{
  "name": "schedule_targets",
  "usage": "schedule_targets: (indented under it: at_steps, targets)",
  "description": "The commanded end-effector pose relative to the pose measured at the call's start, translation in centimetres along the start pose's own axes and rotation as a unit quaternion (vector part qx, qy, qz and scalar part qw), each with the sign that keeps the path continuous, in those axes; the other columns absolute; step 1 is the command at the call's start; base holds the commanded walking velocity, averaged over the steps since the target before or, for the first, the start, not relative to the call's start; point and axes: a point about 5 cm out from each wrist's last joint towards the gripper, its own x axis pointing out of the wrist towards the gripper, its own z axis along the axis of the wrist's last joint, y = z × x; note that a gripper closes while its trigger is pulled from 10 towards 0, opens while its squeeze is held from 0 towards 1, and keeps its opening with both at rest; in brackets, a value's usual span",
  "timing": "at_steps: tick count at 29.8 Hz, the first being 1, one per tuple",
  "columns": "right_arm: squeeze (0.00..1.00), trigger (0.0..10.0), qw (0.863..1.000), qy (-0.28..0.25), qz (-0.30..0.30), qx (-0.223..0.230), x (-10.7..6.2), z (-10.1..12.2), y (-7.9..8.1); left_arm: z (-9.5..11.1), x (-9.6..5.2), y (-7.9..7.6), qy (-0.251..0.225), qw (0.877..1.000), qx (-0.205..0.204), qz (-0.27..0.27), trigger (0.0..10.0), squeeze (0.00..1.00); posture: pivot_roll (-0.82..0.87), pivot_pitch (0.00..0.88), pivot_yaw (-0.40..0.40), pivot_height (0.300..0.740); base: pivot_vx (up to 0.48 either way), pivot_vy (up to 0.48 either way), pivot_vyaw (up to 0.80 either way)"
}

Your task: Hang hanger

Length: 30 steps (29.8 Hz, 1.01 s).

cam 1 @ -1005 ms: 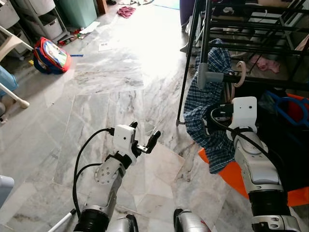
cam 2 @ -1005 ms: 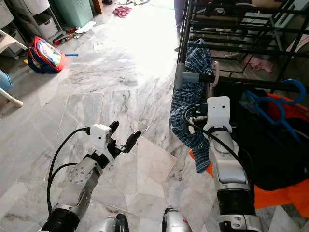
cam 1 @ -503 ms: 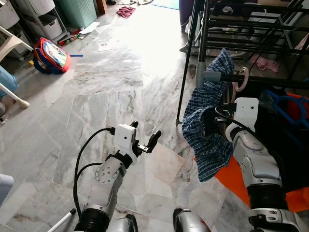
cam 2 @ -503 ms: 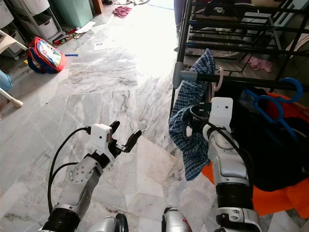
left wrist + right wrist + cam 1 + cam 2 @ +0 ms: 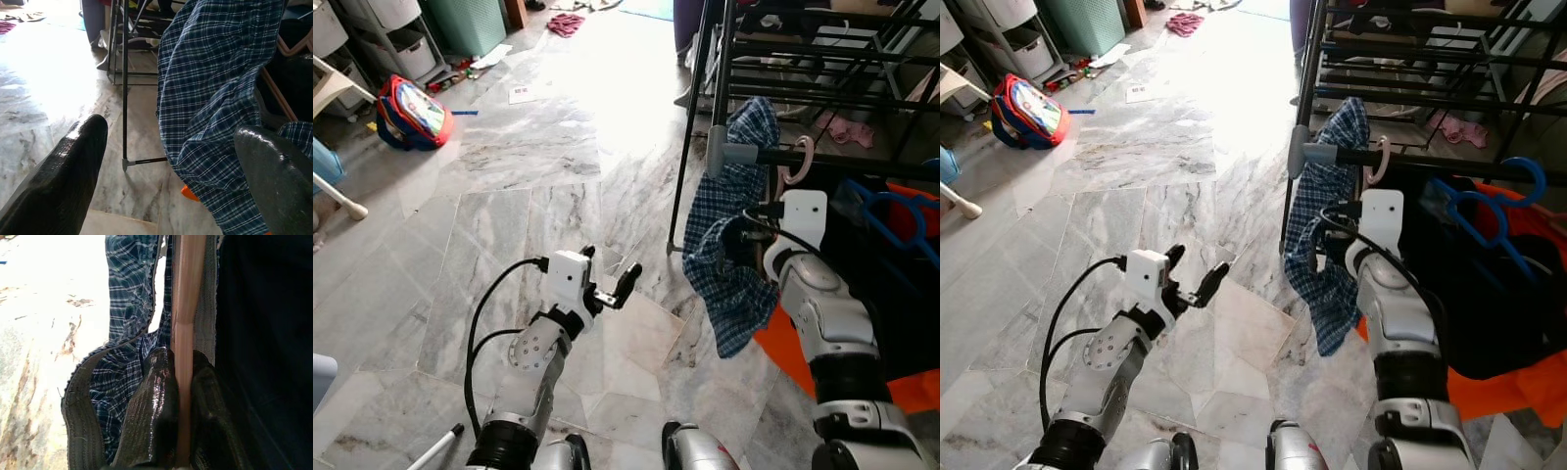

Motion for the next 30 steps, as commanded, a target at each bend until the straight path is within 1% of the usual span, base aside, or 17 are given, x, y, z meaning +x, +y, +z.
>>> schedule_targets:
  at_steps: [1, 4, 8, 13, 15, 16, 18, 20, 25, 30]
  targets:
    - [0.00, 10.0, 0.999, 0.035, 0.012, -0.001, 0.2, -1.2, 0.6, -0.5, 0.0, -0.1, 0.015, 1.000, 0.000, -0.002, 10.0, 0.00, -0.18, 0.230, 0.024, 0.740, 0.000, 0.000, 0.00]
    - [0.00, 10.0, 0.999, 0.043, 0.022, -0.005, 0.2, -1.7, 1.4, -0.5, -0.1, 0.0, 0.015, 1.000, 0.001, 0.000, 10.0, 0.00, -0.18, 0.228, 0.020, 0.740, 0.000, 0.000, 0.00]
    - [0.00, 10.0, 0.998, 0.046, 0.030, -0.009, -0.1, -2.1, 1.9, -0.5, -0.2, 0.0, 0.015, 1.000, 0.001, 0.002, 10.0, 0.00, -0.17, 0.230, 0.017, 0.740, 0.000, 0.000, 0.00]
    - [0.00, 10.0, 0.998, 0.037, 0.042, -0.021, -0.5, -1.9, 2.4, -0.5, -0.2, 0.0, 0.015, 1.000, 0.001, 0.004, 10.0, 0.00, -0.17, 0.231, 0.016, 0.740, 0.000, 0.000, 0.00]
    - [0.00, 10.0, 0.998, 0.034, 0.041, -0.024, -0.5, -1.9, 2.4, -0.5, -0.2, 0.0, 0.015, 1.000, 0.001, 0.004, 10.0, 0.00, -0.17, 0.231, 0.017, 0.740, 0.000, 0.000, 0.00]
    - [0.00, 10.0, 0.998, 0.018, 0.040, -0.049, -0.7, -1.4, 2.4, -0.5, -0.1, -0.1, 0.015, 1.000, 0.001, 0.002, 10.0, 0.00, -0.17, 0.231, 0.017, 0.740, 0.000, 0.000, 0.00]
    - [0.00, 10.0, 0.998, 0.015, 0.039, -0.052, -0.8, -1.3, 2.4, -0.5, -0.1, -0.1, 0.015, 1.000, 0.001, 0.001, 10.0, 0.00, -0.17, 0.231, 0.017, 0.740, 0.000, 0.000, 0.00]
    - [0.00, 10.0, 0.998, 0.016, 0.035, -0.045, -0.9, -1.3, 2.3, -0.6, 0.0, 0.0, 0.017, 1.000, 0.001, 0.001, 10.0, 0.00, -0.18, 0.228, 0.018, 0.740, 0.000, 0.000, 0.00]
    - [0.00, 10.0, 0.999, 0.033, 0.014, -0.037, -0.8, -2.2, 1.4, -0.6, 0.1, -0.2, 0.018, 1.000, 0.001, -0.002, 10.0, 0.00, -0.18, 0.227, 0.019, 0.740, 0.000, 0.000, 0.00]
    - [0.00, 10.0, 0.999, 0.036, -0.001, -0.033, -0.8, -2.3, 0.8, -0.7, 0.0, -0.2, 0.019, 1.000, 0.001, -0.002, 10.0, 0.00, -0.18, 0.230, 0.017, 0.740, 0.000, 0.000, 0.00]
